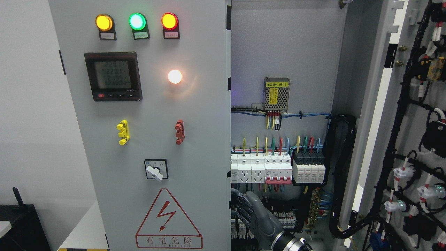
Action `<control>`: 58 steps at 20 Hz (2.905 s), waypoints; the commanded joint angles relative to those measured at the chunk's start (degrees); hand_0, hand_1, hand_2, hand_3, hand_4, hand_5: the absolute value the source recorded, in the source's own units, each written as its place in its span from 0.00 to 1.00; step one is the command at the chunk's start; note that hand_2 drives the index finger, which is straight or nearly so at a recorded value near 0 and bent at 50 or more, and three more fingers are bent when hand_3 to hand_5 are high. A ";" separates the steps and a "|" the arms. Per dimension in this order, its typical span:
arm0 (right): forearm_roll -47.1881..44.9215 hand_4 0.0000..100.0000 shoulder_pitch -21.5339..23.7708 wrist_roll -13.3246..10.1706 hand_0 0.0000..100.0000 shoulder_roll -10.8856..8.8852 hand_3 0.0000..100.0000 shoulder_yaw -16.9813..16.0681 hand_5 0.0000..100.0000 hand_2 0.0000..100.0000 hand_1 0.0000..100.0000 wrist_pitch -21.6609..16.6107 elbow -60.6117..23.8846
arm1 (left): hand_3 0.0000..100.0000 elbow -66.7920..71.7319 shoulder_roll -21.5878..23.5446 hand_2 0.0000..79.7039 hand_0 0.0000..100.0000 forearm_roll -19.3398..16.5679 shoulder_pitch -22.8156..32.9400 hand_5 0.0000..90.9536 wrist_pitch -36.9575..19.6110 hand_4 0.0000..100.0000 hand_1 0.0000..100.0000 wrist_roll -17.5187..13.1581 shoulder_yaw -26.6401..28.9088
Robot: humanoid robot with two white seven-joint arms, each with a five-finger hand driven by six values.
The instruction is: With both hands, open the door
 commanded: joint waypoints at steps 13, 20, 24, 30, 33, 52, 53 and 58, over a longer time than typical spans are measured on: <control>-0.35 0.00 -0.94 3.55 0.11 -0.38 0.00 -0.12 0.00 0.00 0.00 0.37 1.52 | 0.00 -0.79 0.00 0.00 0.00 0.00 0.00 0.00 0.01 0.03 0.00 -0.02 0.00; -0.43 0.00 -2.26 4.26 0.11 -0.38 0.00 -0.12 0.00 0.00 0.00 0.37 3.19 | 0.00 -0.79 0.00 0.00 0.00 0.00 0.00 0.00 0.01 0.03 0.00 -0.02 0.00; -2.37 0.00 -2.52 4.79 0.11 -0.38 0.00 -0.12 0.00 0.00 0.00 0.45 3.28 | 0.00 -0.79 0.00 0.00 0.00 0.00 0.00 0.00 0.01 0.03 0.00 -0.02 0.00; -2.45 0.00 -2.53 5.67 0.11 -0.38 0.00 -0.03 0.00 0.00 0.00 0.37 3.28 | 0.00 -0.79 0.00 0.00 0.00 0.00 0.00 0.00 0.01 0.03 0.00 -0.02 0.00; -2.46 0.00 -2.61 5.67 0.11 -0.38 0.00 -0.03 0.00 0.00 0.00 0.37 3.28 | 0.00 -0.79 0.00 0.00 0.00 0.00 0.00 0.00 0.01 0.03 0.00 -0.02 0.00; -2.63 0.00 -2.61 8.92 0.11 -0.38 0.00 0.06 0.00 0.00 0.00 0.37 3.11 | 0.00 -0.79 0.00 0.00 0.00 0.00 0.00 0.00 0.01 0.03 0.00 -0.02 0.00; -2.72 0.00 -2.61 8.92 0.11 -0.38 0.00 0.06 0.00 0.00 0.00 0.37 3.02 | 0.00 -0.79 0.00 0.00 0.00 0.00 0.00 0.00 0.01 0.03 0.00 -0.02 0.00; -2.72 0.00 -2.70 11.20 0.11 -0.38 0.00 0.06 0.00 0.00 0.00 0.37 3.02 | 0.00 -0.79 0.00 0.00 0.00 0.00 0.00 0.00 0.01 0.03 0.00 -0.02 0.00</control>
